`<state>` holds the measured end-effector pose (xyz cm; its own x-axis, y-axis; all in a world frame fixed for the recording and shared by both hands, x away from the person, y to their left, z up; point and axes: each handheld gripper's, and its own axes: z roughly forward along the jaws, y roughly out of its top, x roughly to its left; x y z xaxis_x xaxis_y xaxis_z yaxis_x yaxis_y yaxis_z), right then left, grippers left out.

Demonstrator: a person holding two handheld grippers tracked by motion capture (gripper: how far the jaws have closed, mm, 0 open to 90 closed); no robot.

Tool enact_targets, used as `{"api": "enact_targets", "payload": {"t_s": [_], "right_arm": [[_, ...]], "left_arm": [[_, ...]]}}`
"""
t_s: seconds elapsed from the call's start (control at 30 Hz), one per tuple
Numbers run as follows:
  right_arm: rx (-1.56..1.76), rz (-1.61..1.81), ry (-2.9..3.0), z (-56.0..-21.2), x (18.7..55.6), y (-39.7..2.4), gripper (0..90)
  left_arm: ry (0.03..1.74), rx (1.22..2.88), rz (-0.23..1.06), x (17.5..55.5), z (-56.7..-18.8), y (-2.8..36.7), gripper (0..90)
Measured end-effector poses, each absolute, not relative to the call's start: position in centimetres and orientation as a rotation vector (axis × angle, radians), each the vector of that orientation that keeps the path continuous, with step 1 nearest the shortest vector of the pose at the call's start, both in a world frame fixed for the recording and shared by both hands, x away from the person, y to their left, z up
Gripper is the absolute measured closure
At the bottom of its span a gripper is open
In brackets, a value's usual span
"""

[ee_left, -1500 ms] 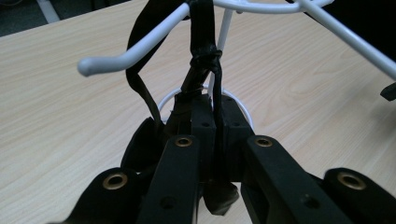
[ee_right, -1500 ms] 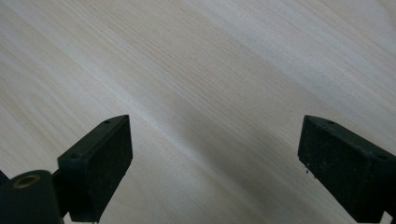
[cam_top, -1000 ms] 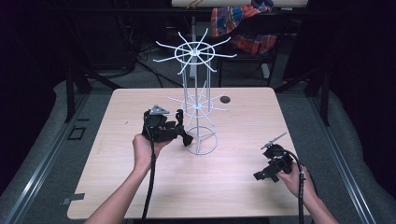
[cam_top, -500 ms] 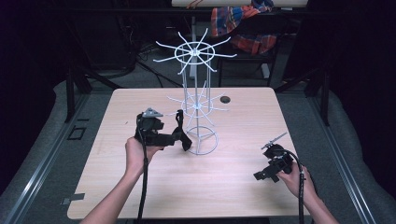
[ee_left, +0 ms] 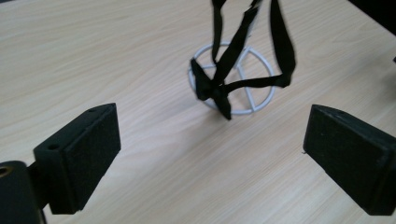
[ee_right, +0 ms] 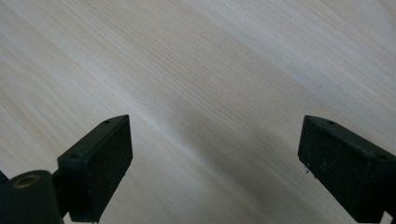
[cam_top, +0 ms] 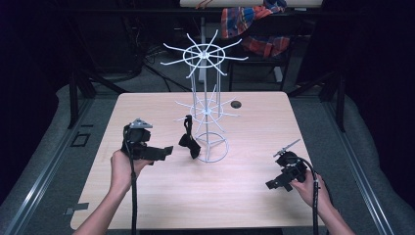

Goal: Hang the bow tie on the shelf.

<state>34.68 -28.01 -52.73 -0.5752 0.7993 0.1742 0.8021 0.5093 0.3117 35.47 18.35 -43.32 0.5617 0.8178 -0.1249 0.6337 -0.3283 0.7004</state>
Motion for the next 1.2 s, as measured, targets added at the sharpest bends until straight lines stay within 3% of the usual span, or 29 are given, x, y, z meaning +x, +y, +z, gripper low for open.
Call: {"api": "enact_targets", "payload": {"t_s": [0.67,1.2], "right_arm": [[-1.404,-0.508,-2.775,-52.3,34.6,-28.1,9.5],[-1.424,-0.526,-2.760,-52.6,34.6,-28.0,9.5]], "left_arm": [[1.380,2.070,0.270,33.2,-47.1,24.3,0.0],[1.502,2.081,0.199,32.9,-50.4,26.2,0.0]]}}
